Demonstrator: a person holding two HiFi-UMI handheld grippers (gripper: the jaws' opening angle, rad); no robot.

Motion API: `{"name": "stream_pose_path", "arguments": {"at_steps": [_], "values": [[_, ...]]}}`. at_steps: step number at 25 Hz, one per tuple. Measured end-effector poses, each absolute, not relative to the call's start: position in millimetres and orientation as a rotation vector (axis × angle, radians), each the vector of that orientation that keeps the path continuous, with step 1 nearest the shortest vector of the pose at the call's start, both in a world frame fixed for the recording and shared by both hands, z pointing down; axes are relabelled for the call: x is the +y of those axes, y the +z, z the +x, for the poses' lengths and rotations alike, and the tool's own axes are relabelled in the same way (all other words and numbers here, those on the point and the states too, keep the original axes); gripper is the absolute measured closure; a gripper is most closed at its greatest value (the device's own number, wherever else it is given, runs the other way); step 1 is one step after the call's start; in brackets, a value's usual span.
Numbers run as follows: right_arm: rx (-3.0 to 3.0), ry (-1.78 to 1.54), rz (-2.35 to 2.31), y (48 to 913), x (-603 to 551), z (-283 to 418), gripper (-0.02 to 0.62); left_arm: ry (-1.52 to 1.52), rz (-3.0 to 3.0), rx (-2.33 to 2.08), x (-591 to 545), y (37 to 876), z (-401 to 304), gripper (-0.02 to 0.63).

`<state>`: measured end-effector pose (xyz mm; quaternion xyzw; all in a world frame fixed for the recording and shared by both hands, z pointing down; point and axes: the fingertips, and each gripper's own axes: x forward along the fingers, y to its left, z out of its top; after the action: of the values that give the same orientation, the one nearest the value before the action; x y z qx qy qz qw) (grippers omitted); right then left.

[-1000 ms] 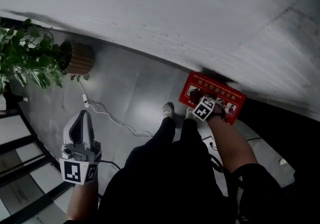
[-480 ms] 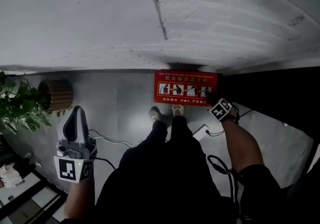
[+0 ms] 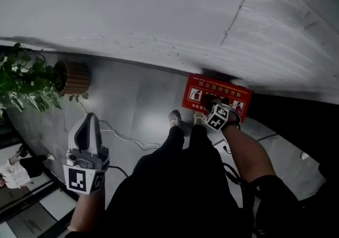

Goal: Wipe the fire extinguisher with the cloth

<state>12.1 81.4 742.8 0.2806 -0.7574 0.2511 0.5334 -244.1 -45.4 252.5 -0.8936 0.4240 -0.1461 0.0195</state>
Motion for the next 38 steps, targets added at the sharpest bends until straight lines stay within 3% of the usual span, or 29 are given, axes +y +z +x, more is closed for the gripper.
{"name": "stream_pose_path", "arguments": {"at_steps": [7, 13, 22, 33, 38], "values": [[-1.851, 0.442, 0.292, 760, 31, -102, 0.509, -0.576, -2.575, 1.642, -19, 244, -318, 0.606], [-1.821, 0.431, 0.207, 767, 41, -107, 0.508, -0.615, -2.598, 1.74, 3, 264, -321, 0.606], [-1.76, 0.519, 0.28, 762, 141, -18, 0.509, -0.48, -2.82, 1.431, -48, 269, -248, 0.606], [-1.389, 1.277, 0.925, 771, 267, 149, 0.511, -0.416, -3.021, 0.918, -75, 276, -127, 0.606], [-1.706, 1.06, 0.828, 741, 221, 118, 0.511, -0.378, -3.026, 1.016, -78, 269, -127, 0.606]]}}
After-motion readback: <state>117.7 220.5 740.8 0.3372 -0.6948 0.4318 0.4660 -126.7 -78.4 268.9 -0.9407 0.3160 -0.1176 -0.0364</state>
